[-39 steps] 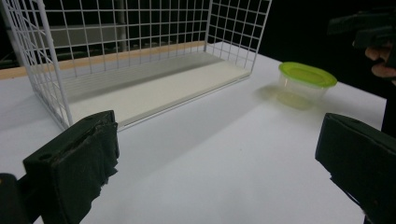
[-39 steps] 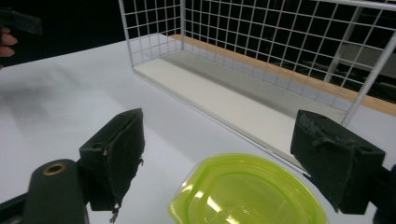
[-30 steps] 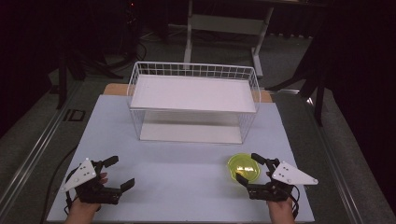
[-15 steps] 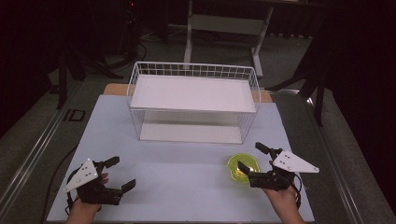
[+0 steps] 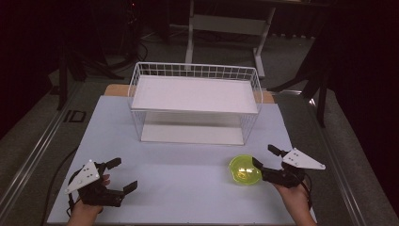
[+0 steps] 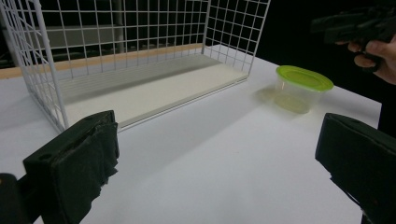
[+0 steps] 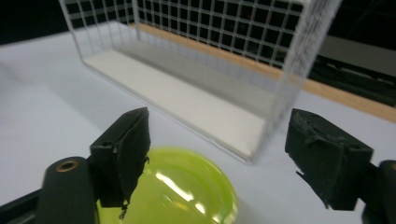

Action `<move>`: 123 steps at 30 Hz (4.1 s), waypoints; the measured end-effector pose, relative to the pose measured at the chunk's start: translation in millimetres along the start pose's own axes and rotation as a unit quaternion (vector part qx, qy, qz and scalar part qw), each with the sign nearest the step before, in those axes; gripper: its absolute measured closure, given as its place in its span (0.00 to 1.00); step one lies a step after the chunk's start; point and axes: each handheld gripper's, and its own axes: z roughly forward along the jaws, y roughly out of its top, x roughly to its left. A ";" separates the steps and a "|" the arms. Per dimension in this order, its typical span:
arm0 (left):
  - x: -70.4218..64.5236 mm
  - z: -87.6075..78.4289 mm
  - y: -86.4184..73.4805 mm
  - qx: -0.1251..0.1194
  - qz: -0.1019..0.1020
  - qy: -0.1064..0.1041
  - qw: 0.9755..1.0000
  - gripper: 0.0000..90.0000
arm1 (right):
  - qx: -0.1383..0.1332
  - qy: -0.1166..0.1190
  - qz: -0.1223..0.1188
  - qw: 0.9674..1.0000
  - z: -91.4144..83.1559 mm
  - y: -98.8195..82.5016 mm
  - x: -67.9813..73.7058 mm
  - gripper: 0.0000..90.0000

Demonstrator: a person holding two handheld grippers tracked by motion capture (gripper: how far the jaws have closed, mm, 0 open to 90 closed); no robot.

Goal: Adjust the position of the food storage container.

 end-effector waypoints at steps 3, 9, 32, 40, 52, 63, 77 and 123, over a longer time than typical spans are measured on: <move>-0.4 -0.2 0.4 0.000 0.002 0.001 1.000 0.00 | 0.017 -0.014 -0.005 1.000 -0.3 -7.7 -6.8 0.34; -1.0 -0.2 0.6 0.000 0.003 0.000 1.000 0.00 | 0.058 -0.017 0.028 0.998 2.5 -27.2 -25.0 0.52; -2.1 -0.1 1.4 -0.005 0.006 -0.006 1.000 0.00 | 0.142 0.001 0.054 0.988 16.9 -60.2 -25.4 1.00; -2.4 0.0 1.6 -0.003 0.008 -0.006 1.000 0.00 | 0.168 0.021 0.044 0.985 26.9 -64.6 -14.7 1.00; -2.6 -0.4 2.0 -0.004 0.010 -0.007 1.000 0.00 | 0.179 0.048 0.046 0.982 37.2 -63.2 -2.5 1.00; -1.7 -0.5 1.7 -0.005 0.008 -0.007 1.000 0.00 | 0.181 0.073 0.029 0.980 56.0 -52.5 13.6 1.00; -1.7 -0.9 1.9 -0.005 0.009 -0.009 1.000 0.00 | 0.183 0.104 0.013 0.978 80.5 -38.0 37.5 1.00; -2.2 -0.2 2.3 -0.005 0.012 -0.011 1.000 0.00 | 0.206 0.187 -0.002 0.960 97.0 -37.0 97.1 1.00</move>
